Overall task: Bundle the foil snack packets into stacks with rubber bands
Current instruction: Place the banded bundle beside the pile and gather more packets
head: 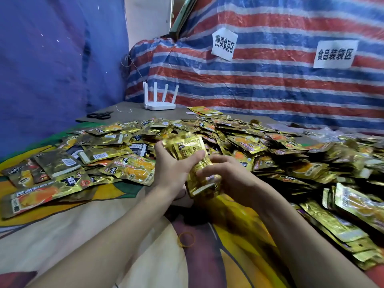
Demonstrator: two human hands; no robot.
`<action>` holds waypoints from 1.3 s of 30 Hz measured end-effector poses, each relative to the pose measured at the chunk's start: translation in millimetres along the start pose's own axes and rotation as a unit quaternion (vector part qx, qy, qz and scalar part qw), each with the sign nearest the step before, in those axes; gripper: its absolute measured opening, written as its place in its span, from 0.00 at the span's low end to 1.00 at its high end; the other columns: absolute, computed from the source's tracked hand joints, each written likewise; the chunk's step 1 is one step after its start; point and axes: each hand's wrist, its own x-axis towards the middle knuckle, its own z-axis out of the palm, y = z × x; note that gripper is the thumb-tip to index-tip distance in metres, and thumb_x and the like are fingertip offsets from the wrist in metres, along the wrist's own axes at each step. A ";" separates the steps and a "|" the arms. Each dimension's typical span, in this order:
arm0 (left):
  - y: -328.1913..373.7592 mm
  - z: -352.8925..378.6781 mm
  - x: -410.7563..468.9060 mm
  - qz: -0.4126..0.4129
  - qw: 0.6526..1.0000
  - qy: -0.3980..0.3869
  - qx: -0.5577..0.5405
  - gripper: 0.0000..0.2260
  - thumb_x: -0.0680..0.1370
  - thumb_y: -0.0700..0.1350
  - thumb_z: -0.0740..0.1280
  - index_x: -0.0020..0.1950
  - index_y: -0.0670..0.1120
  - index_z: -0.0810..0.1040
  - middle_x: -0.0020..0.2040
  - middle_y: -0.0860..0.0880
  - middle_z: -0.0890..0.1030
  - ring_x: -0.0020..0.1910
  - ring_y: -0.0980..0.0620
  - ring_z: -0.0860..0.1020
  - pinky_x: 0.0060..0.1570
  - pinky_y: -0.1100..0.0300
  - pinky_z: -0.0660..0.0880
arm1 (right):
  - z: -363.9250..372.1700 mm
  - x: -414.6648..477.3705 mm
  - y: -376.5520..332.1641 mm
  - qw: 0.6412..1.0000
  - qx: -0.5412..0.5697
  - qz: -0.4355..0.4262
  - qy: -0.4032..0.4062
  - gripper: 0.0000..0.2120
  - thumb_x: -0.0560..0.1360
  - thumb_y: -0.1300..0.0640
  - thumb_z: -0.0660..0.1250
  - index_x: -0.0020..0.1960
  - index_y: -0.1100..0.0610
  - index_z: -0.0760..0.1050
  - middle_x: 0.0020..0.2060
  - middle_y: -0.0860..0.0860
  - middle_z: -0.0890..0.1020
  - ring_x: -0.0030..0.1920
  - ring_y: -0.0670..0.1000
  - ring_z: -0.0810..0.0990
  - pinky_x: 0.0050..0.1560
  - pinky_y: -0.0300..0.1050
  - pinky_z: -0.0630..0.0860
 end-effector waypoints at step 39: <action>40.5 17.3 -10.2 0.143 0.952 -0.248 0.112 0.04 0.78 0.51 0.70 0.50 0.54 0.80 0.48 0.57 0.81 0.46 0.51 0.80 0.43 0.54 0.78 | -149.4 81.6 -73.7 0.784 -0.461 0.170 0.378 0.14 0.75 0.57 0.69 0.58 0.61 0.72 0.54 0.59 0.79 0.59 0.61 0.78 0.66 0.59 0.73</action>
